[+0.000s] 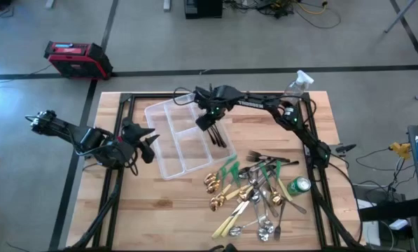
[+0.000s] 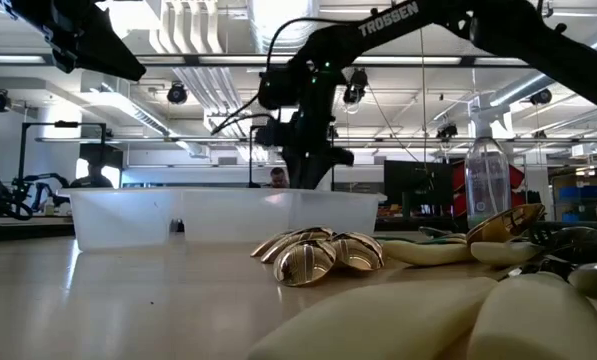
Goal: Sort silverware
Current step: Put the black fork into the transparent silverware tray
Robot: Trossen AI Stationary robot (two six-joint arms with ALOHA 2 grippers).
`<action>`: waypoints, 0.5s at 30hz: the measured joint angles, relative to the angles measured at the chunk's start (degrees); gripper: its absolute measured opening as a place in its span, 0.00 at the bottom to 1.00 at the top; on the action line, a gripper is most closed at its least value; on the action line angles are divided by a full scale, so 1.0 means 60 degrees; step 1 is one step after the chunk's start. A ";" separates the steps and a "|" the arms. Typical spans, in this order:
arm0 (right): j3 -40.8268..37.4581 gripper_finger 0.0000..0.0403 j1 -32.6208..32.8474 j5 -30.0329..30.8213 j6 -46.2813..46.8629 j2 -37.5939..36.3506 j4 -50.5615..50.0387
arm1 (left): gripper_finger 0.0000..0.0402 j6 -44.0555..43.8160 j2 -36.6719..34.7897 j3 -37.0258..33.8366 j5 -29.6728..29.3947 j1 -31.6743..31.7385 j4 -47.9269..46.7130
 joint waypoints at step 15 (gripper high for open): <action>-0.1381 0.40 0.2012 0.1165 -0.5400 -0.2739 -0.3335 | 0.29 -0.0240 -0.0018 -0.0147 0.0195 0.0000 -0.0524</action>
